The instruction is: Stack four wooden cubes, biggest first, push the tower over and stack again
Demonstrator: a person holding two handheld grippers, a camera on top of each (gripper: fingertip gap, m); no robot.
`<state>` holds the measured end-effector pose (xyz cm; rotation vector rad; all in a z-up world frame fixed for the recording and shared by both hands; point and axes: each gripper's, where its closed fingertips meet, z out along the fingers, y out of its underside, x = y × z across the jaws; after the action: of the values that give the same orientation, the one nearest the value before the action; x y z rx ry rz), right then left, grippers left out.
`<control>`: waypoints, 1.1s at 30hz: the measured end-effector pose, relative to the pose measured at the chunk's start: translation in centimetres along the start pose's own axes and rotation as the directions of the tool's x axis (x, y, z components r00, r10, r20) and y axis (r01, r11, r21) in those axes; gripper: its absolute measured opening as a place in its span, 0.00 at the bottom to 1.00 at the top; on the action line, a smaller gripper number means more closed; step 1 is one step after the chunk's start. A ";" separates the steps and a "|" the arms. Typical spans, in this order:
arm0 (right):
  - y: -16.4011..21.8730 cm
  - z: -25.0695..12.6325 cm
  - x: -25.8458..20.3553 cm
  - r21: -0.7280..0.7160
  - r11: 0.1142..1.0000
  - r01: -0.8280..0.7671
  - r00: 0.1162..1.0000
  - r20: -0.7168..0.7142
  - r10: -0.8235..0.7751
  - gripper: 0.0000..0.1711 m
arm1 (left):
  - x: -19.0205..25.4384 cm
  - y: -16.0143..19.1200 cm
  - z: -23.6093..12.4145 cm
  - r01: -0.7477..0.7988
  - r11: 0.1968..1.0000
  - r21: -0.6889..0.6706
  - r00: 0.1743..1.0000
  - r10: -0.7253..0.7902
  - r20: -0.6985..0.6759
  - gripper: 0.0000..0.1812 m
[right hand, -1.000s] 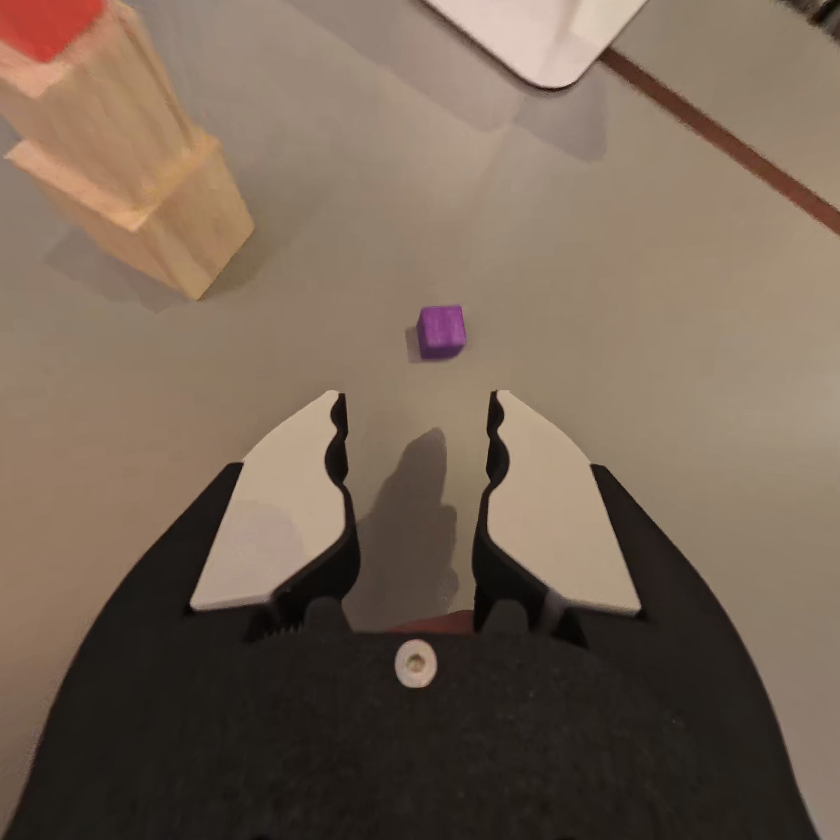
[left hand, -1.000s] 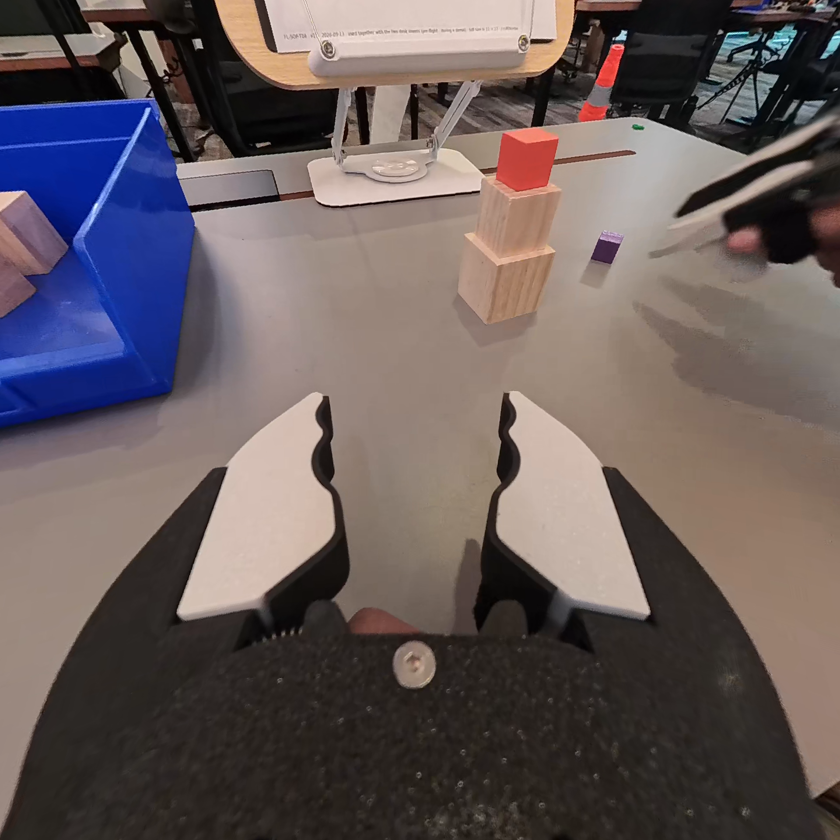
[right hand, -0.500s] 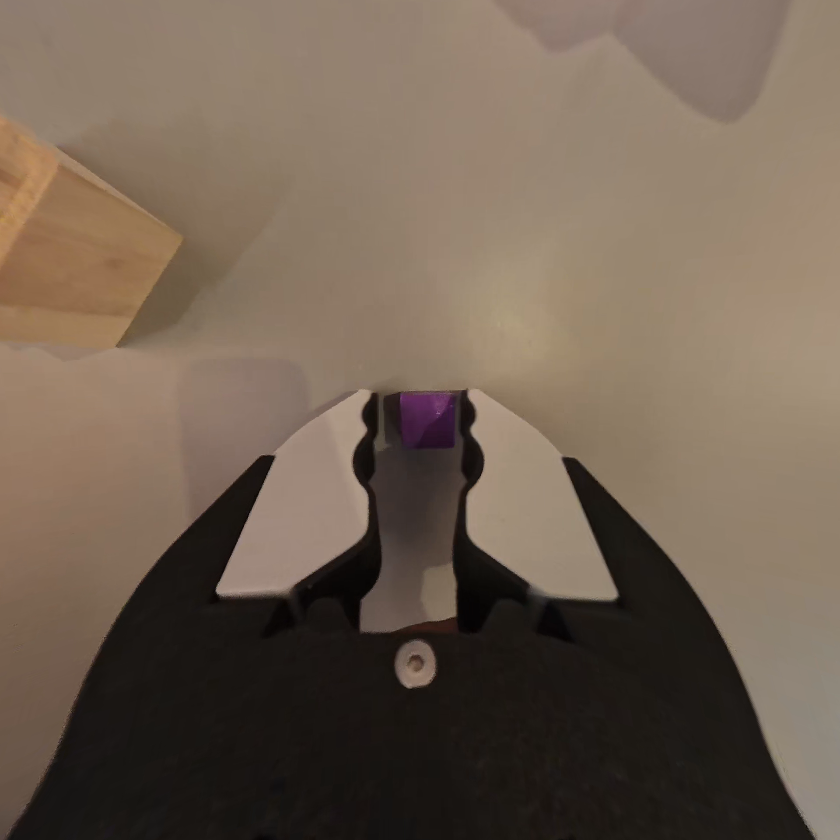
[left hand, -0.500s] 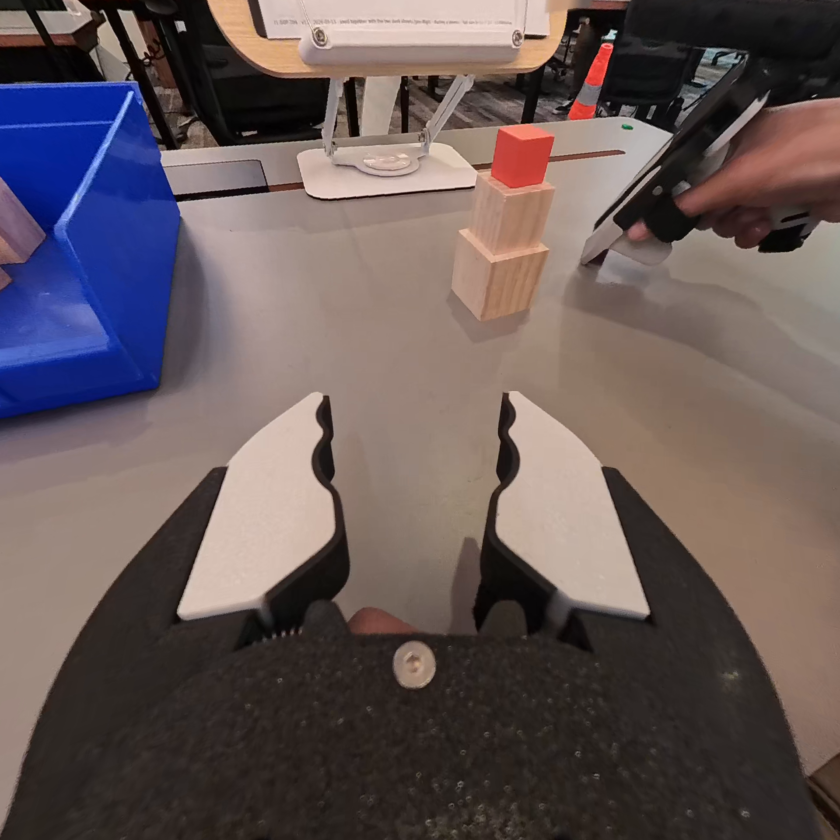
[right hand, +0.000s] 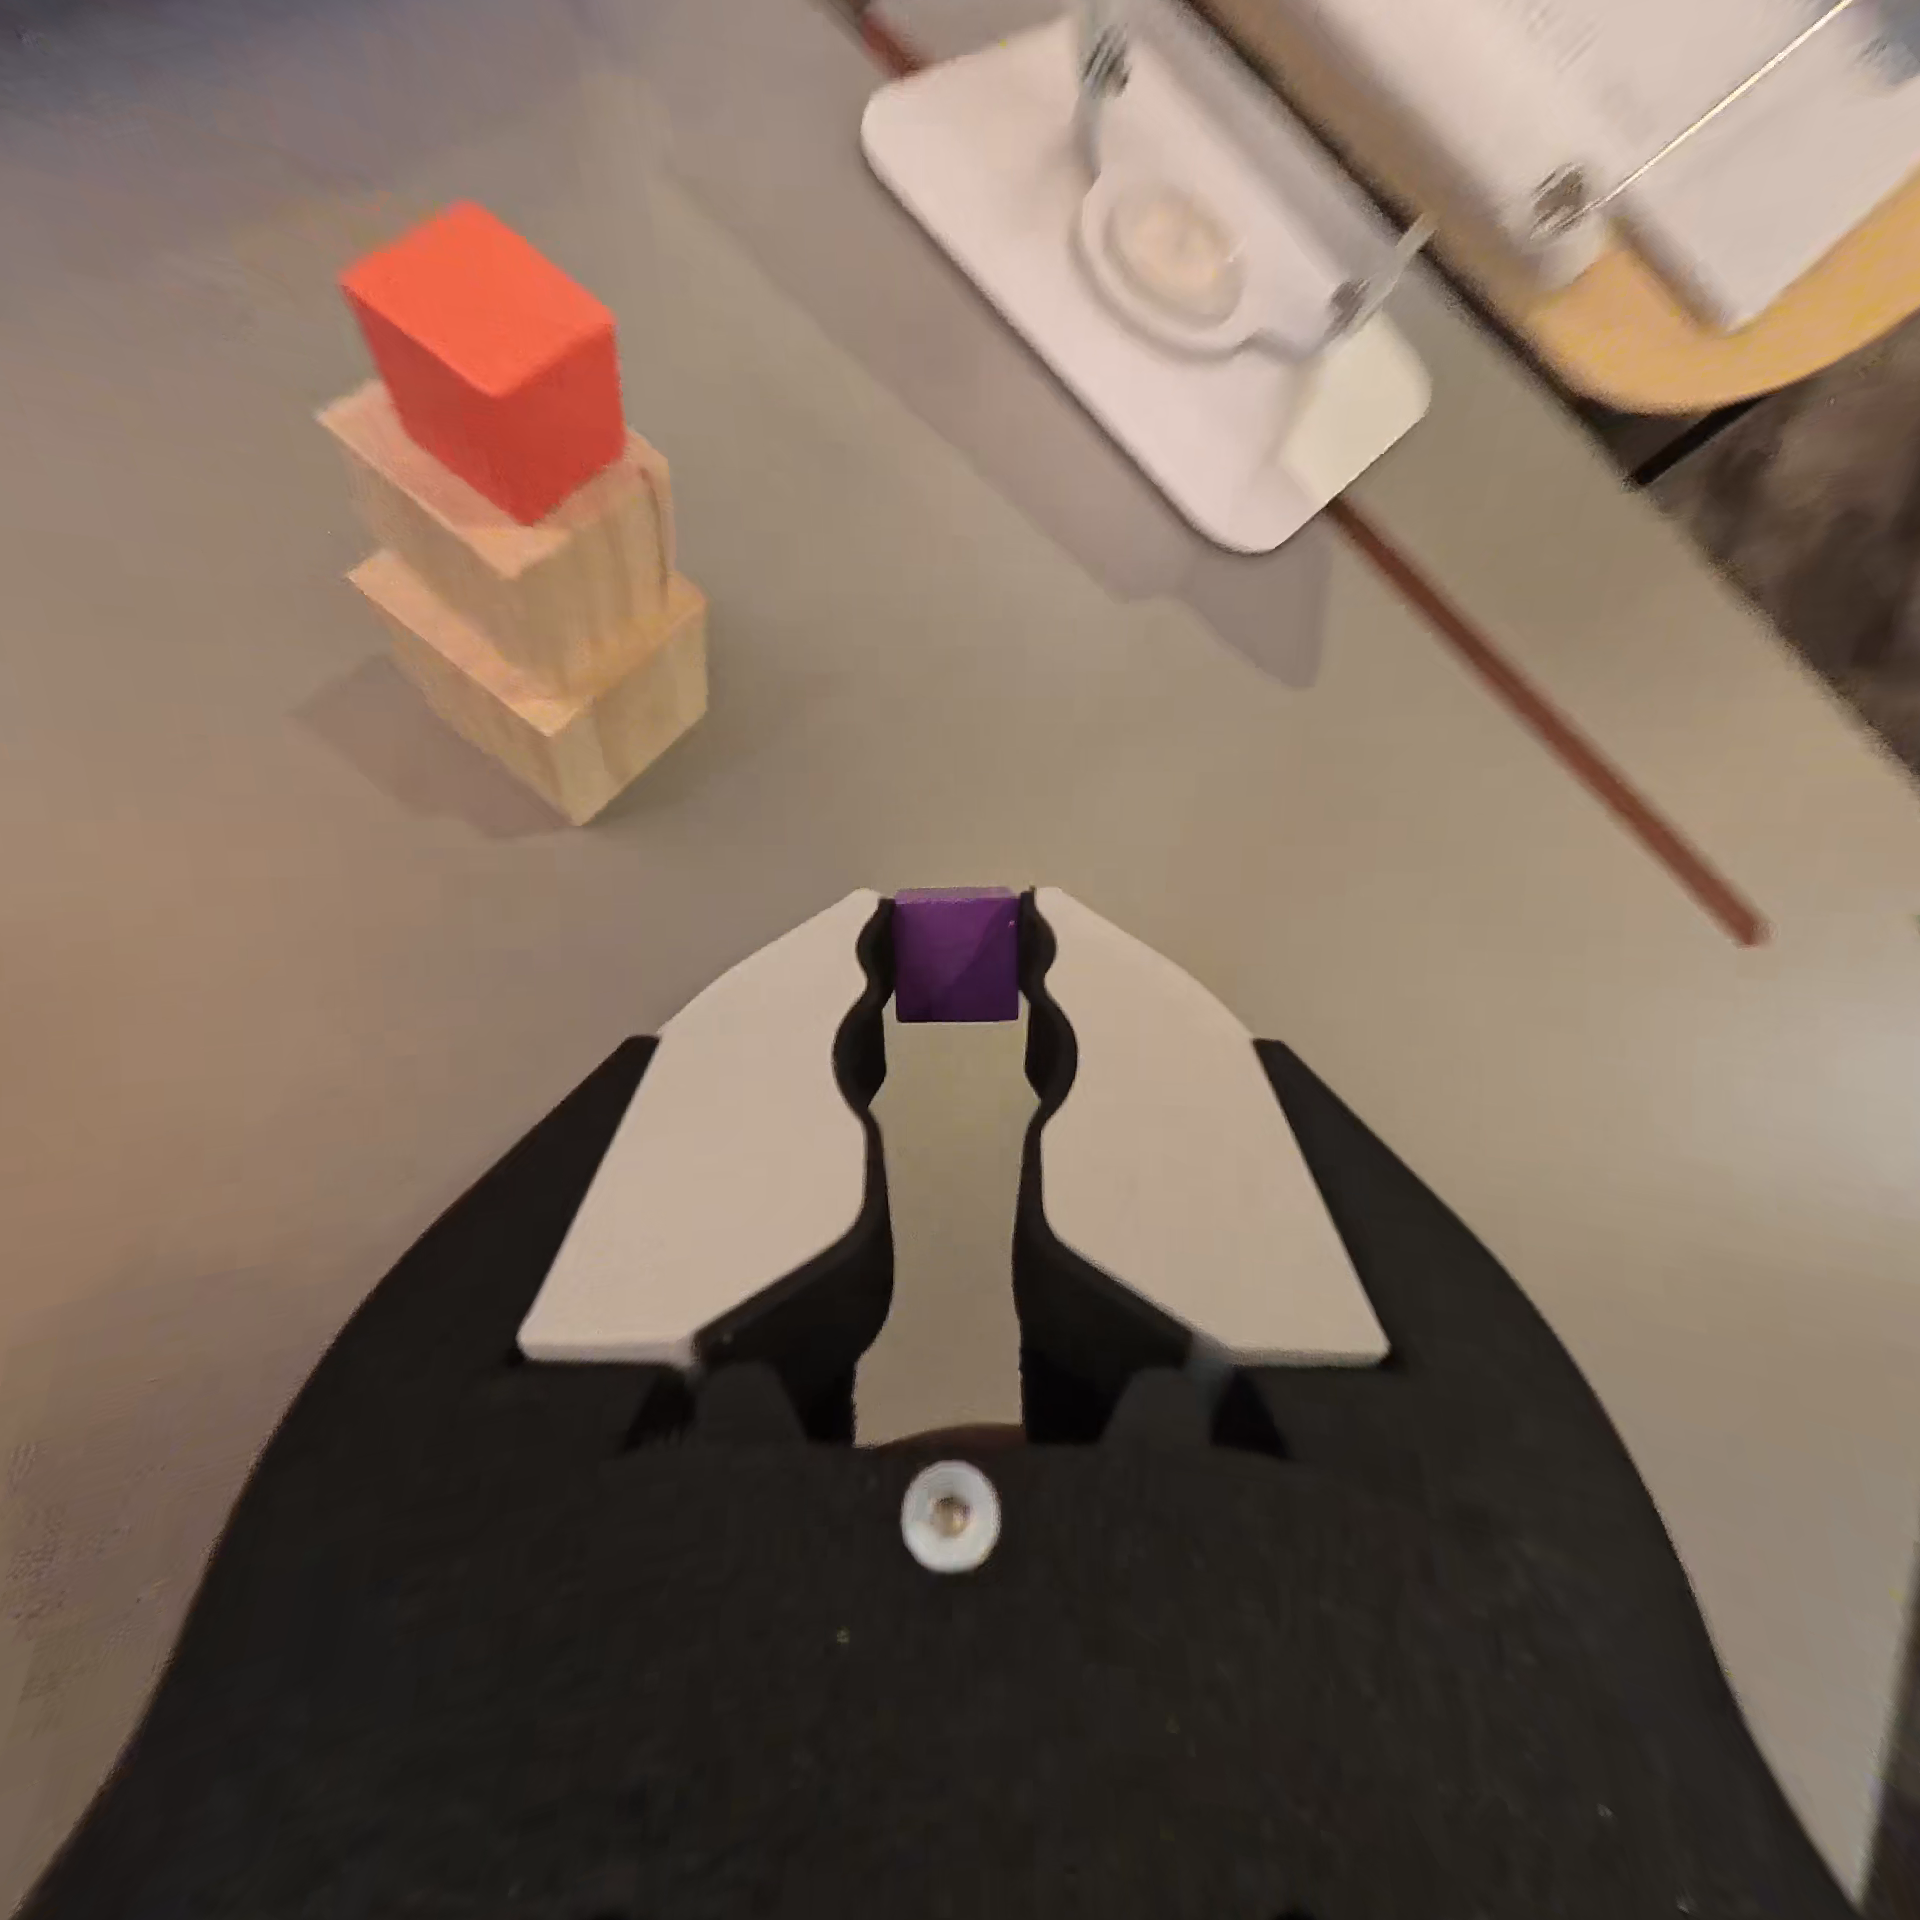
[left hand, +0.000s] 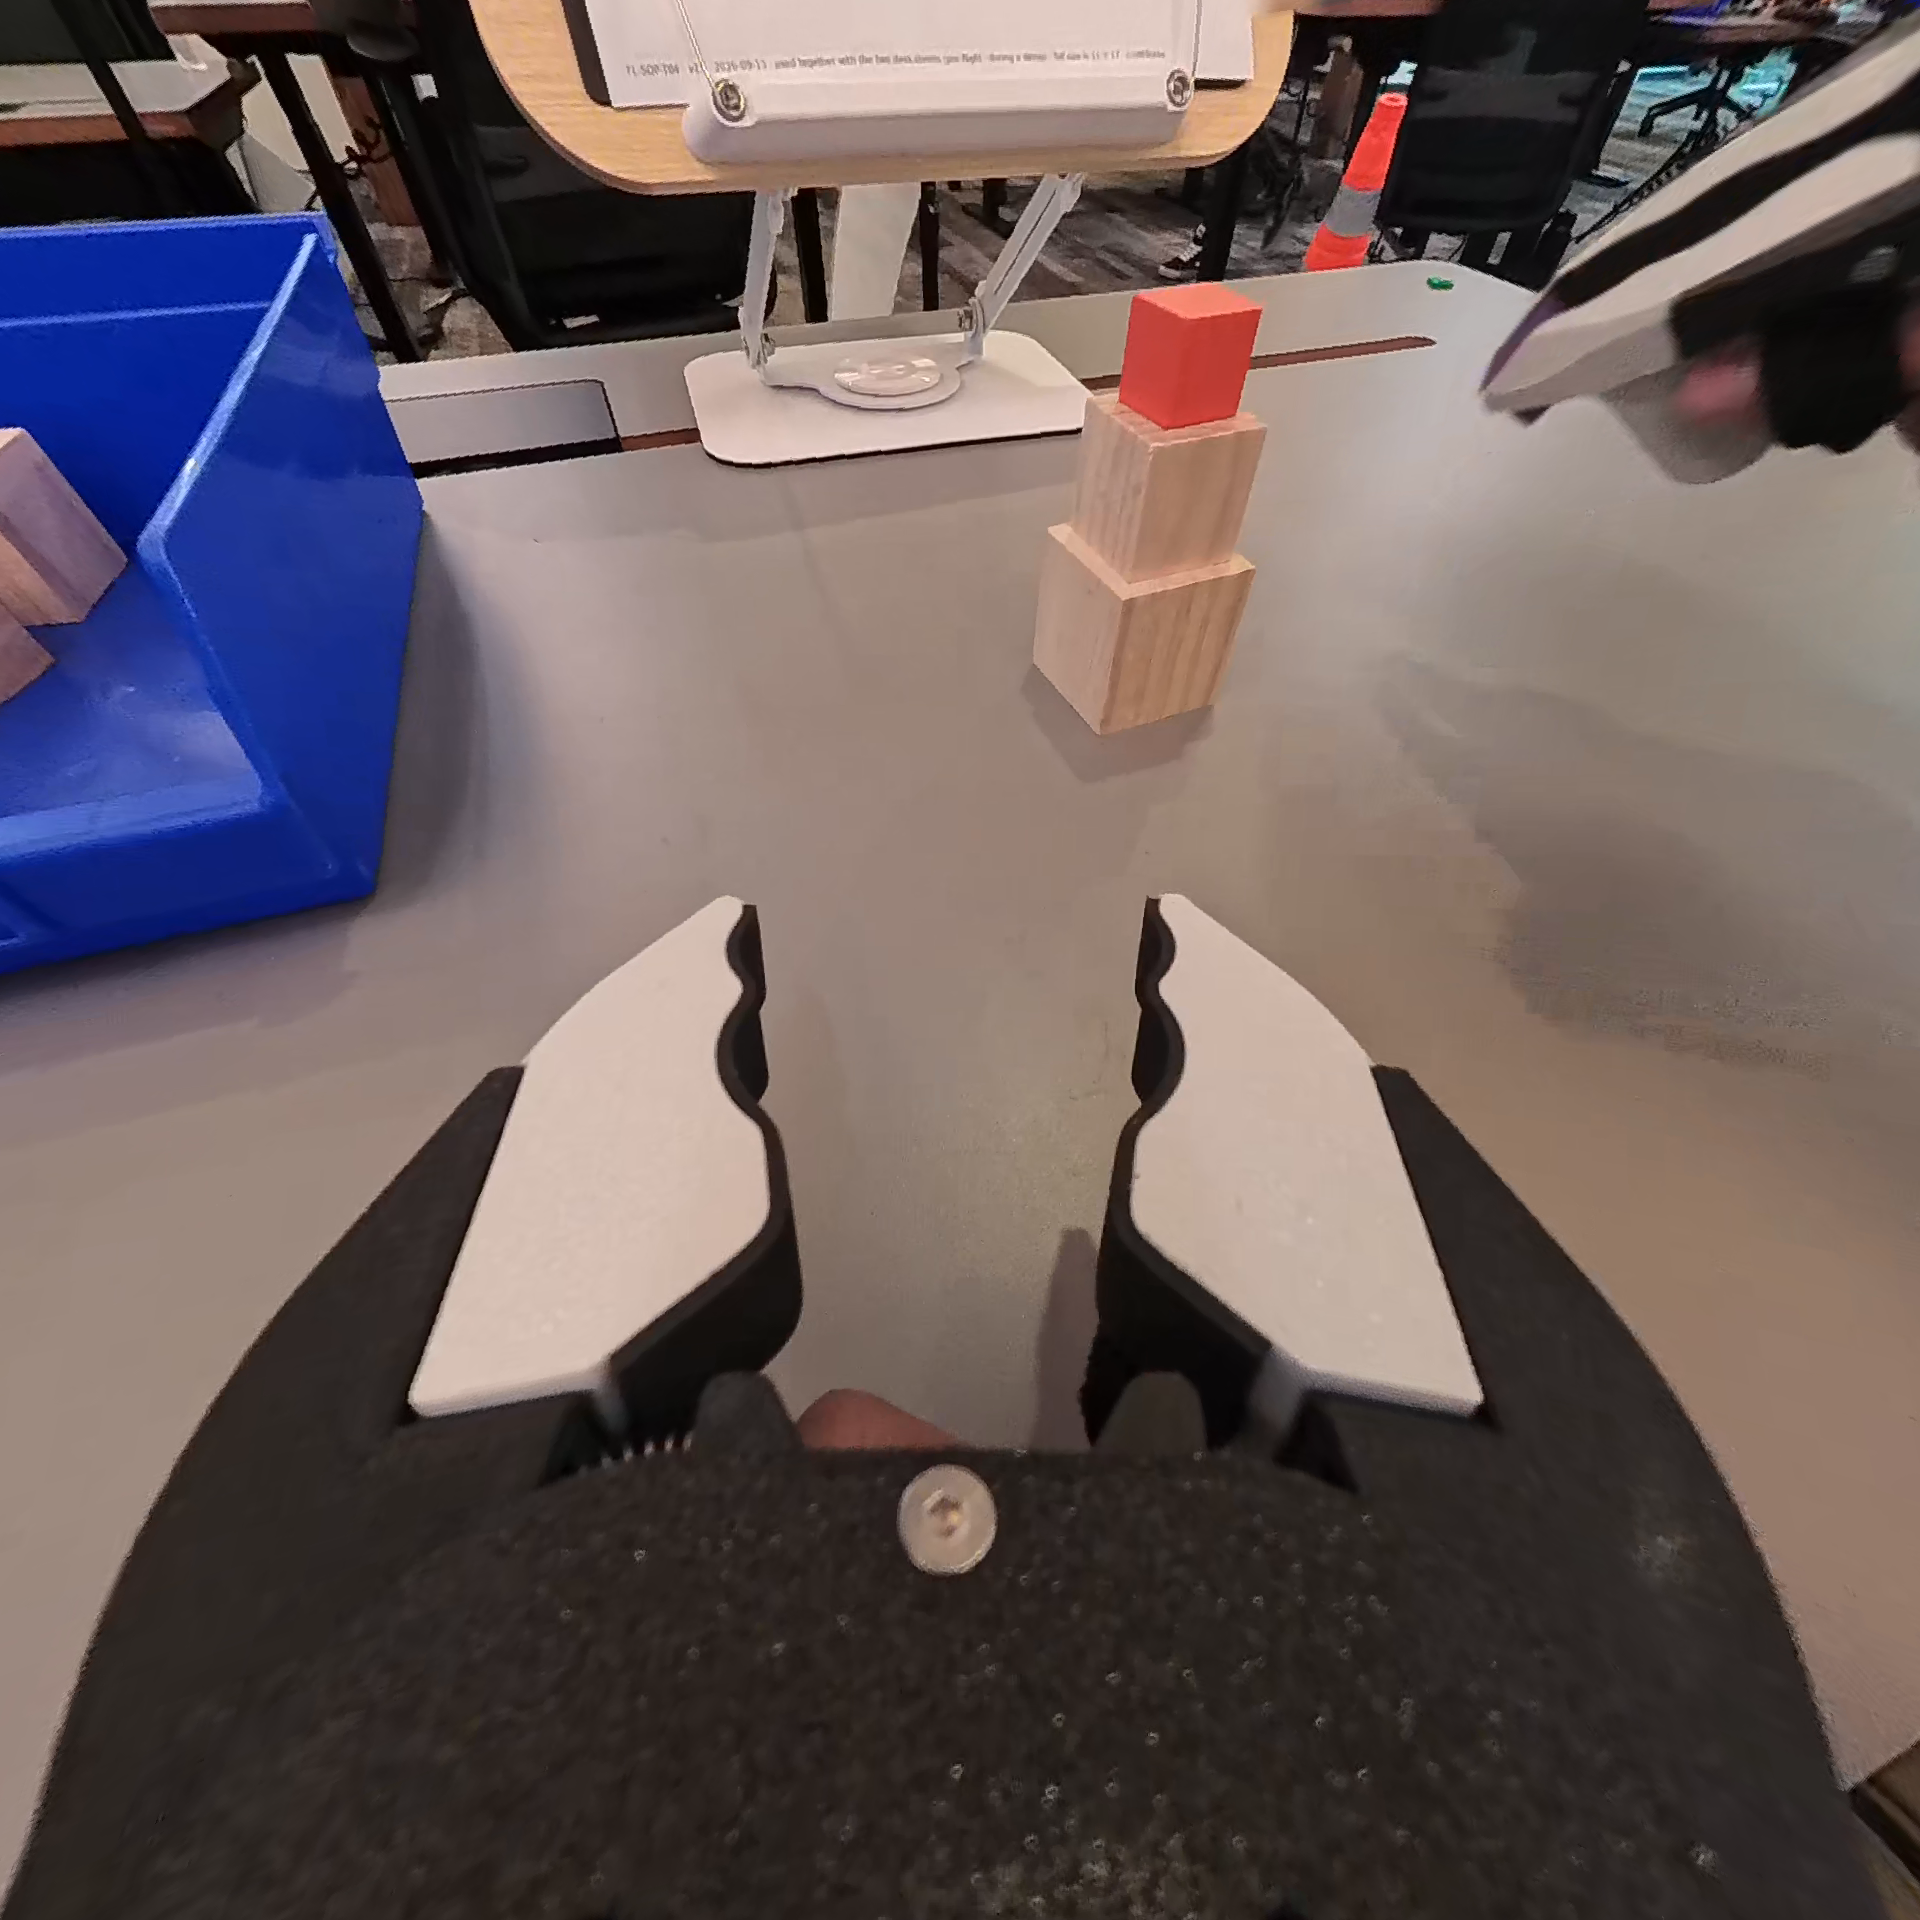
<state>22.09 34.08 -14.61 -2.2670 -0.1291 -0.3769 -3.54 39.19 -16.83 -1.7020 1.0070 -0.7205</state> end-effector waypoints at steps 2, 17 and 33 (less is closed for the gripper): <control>-0.2 -2.4 -0.5 0.082 0.996 0.021 0.997 -0.077 -0.015 0.13 | 0.0 -0.1 -0.1 -0.002 1.000 0.005 1.000 0.002 0.002 0.38; 6.9 -7.6 -3.7 0.167 0.971 -0.168 0.941 -0.267 0.209 0.13 | 0.4 -0.2 -0.2 -0.050 0.999 0.021 0.999 0.050 0.019 0.37; -9.4 -0.5 -6.4 0.324 0.896 0.305 0.786 0.446 -0.429 0.13 | 0.7 0.0 0.0 -0.083 0.996 0.011 0.996 0.083 0.023 0.37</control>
<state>13.86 40.13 -9.61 -2.0420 -0.8636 0.0555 -3.25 38.60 -16.78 -1.6445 1.0493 -0.6505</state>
